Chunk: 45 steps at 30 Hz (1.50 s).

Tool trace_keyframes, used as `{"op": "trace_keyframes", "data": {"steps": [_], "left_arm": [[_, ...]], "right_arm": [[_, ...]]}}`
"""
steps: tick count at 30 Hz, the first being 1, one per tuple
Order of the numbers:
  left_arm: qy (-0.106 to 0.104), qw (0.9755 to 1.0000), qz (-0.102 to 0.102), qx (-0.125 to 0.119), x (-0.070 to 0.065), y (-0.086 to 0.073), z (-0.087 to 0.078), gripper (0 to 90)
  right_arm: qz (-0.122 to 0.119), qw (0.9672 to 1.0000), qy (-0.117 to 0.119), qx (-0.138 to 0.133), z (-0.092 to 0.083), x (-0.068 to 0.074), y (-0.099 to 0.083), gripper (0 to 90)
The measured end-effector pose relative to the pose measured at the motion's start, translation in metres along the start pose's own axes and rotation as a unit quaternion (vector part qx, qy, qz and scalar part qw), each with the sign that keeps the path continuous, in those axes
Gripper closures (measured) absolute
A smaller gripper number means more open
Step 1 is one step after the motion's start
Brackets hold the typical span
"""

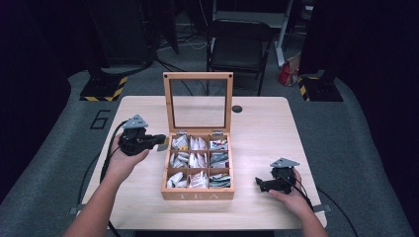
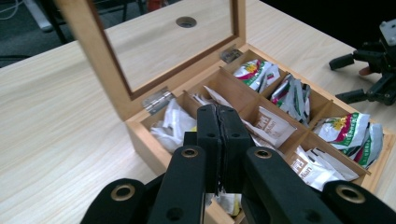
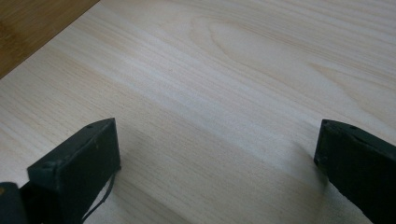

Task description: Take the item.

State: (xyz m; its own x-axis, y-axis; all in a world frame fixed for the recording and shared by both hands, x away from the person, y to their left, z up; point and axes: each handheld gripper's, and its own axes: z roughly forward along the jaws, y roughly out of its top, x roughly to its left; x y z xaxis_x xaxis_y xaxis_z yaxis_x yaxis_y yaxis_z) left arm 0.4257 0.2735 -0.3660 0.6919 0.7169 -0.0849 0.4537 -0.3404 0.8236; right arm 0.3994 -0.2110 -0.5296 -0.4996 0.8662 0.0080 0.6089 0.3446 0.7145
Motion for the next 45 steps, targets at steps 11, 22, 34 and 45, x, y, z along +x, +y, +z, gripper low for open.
{"op": "trace_keyframes", "data": {"steps": [11, 22, 34, 45], "left_arm": [[0.028, 0.9994, -0.014, -0.017, 0.019, 0.001, -0.027, 88.9], [0.043, 0.9985, -0.027, -0.021, 0.030, -0.002, -0.037, 88.9], [0.060, 0.9969, -0.043, -0.026, 0.044, -0.007, -0.047, 88.8], [0.079, 0.9948, -0.058, -0.030, 0.053, -0.012, -0.057, 88.9]], "right_arm": [[0.000, 1.0000, 0.000, 0.000, 0.000, 0.000, 0.000, 0.0], [0.000, 1.0000, 0.000, 0.000, 0.000, 0.000, 0.000, 0.0], [0.000, 1.0000, 0.000, 0.000, 0.000, 0.000, 0.000, 0.0], [0.000, 1.0000, 0.000, 0.000, 0.000, 0.000, 0.000, 0.0]]}}
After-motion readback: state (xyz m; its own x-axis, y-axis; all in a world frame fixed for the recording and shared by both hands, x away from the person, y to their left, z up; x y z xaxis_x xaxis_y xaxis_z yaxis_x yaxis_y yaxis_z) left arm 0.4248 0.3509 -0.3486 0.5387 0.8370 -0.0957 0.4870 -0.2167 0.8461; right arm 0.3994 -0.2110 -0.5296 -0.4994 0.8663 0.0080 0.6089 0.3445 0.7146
